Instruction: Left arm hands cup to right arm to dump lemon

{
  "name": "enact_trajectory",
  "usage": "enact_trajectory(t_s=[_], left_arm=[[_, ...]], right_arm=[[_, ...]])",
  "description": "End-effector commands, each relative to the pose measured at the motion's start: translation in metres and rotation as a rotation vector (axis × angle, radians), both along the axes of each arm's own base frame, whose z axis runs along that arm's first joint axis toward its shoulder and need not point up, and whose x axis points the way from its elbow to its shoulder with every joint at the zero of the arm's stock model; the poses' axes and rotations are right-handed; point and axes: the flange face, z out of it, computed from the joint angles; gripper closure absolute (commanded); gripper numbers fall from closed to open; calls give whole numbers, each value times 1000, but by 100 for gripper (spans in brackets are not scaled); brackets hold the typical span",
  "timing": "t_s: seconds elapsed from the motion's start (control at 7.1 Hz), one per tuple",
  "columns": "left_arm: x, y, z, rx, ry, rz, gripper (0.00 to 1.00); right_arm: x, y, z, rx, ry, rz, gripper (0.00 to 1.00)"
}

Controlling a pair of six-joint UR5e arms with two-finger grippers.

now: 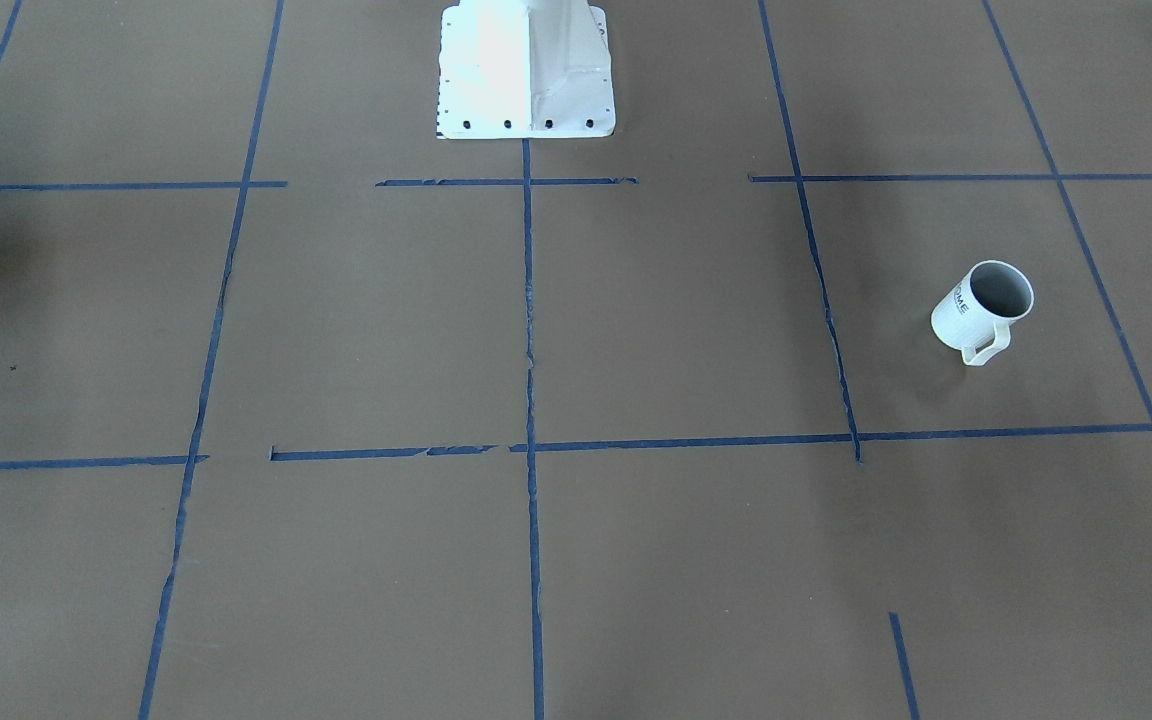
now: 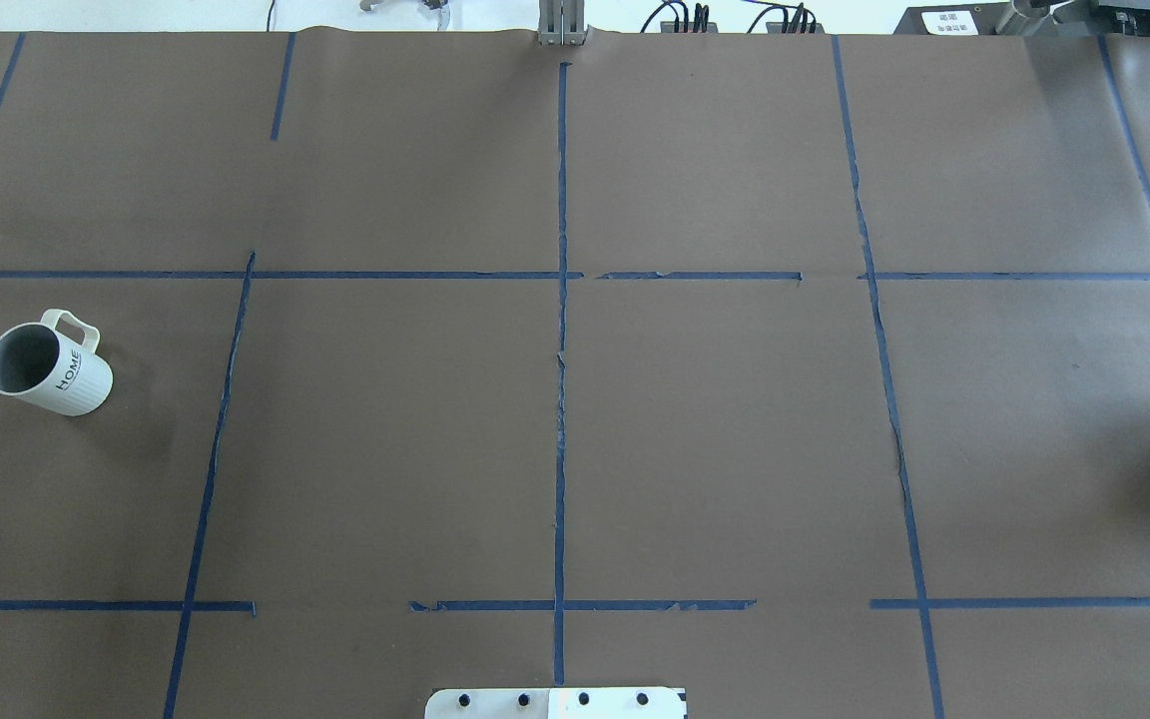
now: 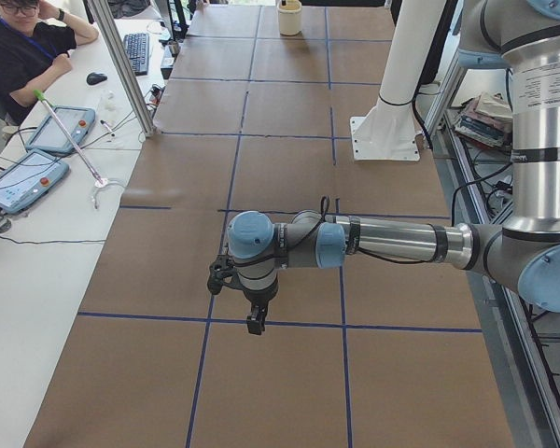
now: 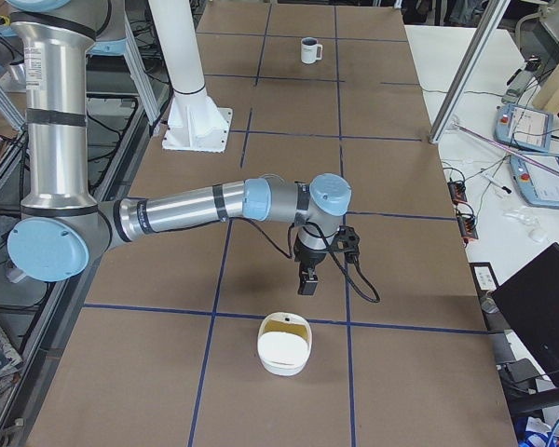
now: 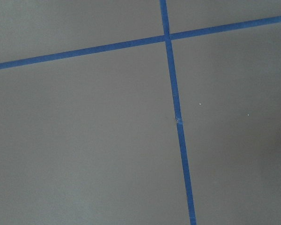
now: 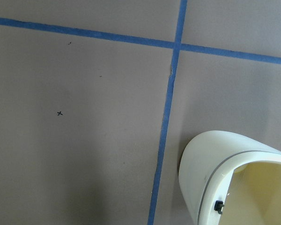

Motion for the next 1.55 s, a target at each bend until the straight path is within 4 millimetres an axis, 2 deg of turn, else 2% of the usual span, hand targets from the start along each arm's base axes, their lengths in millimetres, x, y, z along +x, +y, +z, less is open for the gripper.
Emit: enact_trajectory(t_s=[0.0,0.28,0.42,1.41], left_arm=[[0,0,0,-3,1,-1,0],[0,-1,-2,3,2,0,0],[0,-1,-2,6,1,0,0],[1,2,0,5,-1,6,0]], right_arm=[[1,9,8,-12,1,-1,0],[15,41,36,91,-10,22,0],[22,52,42,98,-14,36,0],[22,51,41,104,-10,35,0]])
